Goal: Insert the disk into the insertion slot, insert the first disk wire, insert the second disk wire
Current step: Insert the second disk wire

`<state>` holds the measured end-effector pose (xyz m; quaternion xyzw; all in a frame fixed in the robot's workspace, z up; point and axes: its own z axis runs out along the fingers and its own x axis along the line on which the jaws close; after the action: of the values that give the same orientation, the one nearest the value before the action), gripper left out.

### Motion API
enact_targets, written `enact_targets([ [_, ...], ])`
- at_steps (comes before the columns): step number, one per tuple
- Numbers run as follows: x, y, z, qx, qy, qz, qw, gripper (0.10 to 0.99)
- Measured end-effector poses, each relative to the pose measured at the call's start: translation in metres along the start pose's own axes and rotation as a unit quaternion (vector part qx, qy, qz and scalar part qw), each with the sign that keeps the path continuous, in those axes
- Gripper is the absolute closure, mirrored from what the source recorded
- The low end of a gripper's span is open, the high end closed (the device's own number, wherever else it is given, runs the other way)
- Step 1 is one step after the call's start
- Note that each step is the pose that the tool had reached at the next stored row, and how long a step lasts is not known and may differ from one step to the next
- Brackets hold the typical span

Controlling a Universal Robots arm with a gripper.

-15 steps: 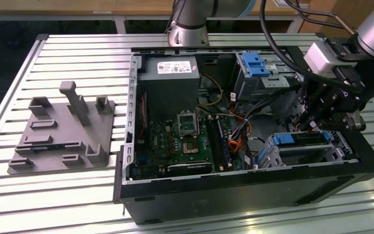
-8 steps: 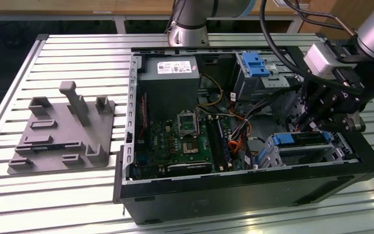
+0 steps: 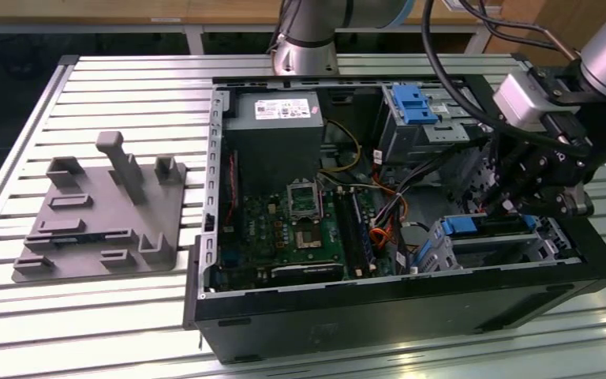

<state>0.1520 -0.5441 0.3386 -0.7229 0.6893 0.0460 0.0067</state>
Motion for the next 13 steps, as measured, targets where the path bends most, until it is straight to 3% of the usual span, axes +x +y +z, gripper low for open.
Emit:
enact_targets([
  [13,0.0032,0.0001,0.0003,0.0000,0.0003,0.000,1.0000,0.890],
])
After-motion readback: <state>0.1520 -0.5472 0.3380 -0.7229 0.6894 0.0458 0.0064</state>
